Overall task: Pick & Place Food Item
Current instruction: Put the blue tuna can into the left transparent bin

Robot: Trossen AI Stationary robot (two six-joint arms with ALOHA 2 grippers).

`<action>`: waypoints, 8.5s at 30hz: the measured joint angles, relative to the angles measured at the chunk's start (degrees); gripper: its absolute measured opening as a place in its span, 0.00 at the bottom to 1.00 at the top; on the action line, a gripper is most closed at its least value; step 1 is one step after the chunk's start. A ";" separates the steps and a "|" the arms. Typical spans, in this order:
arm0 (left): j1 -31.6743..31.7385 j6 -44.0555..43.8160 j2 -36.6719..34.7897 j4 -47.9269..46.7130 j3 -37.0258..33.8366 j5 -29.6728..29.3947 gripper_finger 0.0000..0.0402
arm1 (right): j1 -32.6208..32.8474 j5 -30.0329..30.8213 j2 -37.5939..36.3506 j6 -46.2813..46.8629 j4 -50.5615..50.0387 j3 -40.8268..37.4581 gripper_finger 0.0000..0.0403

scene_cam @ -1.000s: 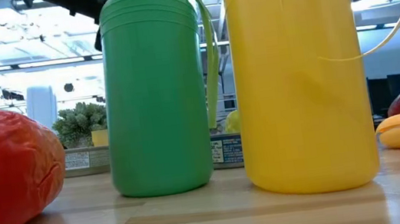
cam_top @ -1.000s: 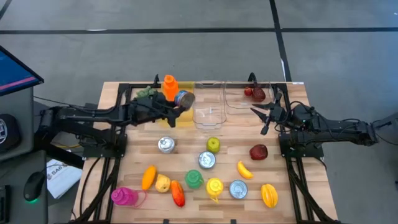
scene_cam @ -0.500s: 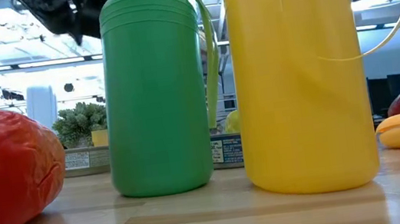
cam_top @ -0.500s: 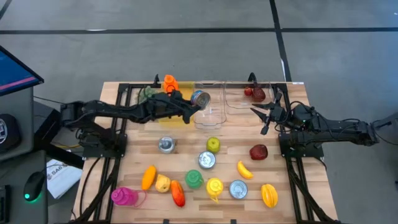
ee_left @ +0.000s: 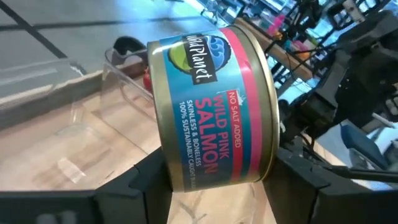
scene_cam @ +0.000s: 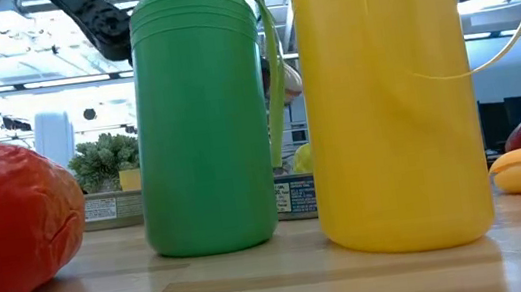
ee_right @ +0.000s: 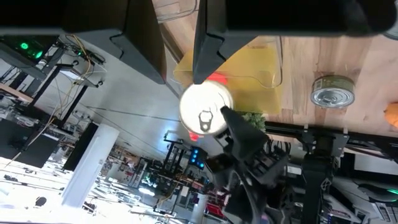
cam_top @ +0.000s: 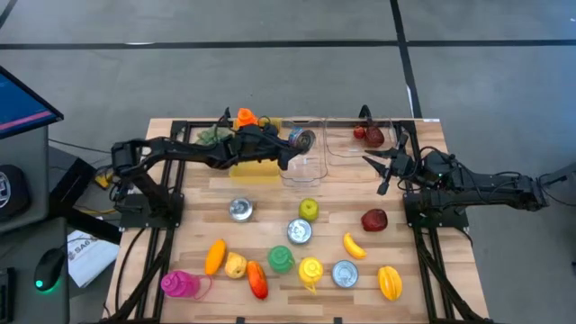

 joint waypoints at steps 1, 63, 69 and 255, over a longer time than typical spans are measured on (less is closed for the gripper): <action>0.51 -0.05 0.71 0.04 0.47 0.59 0.49 | 0.02 0.00 0.00 0.00 0.00 0.00 0.19; 3.51 1.78 4.23 -6.38 1.06 -2.04 0.59 | 0.07 0.02 0.00 0.45 -1.23 -0.02 0.19; 3.51 4.65 -2.09 -6.44 1.07 -1.87 0.48 | 0.06 0.00 0.00 0.46 -2.00 -0.02 0.19; 3.51 42.83 -49.25 4.32 -35.34 -5.89 0.00 | -19.30 -11.64 43.34 0.42 27.98 9.26 0.11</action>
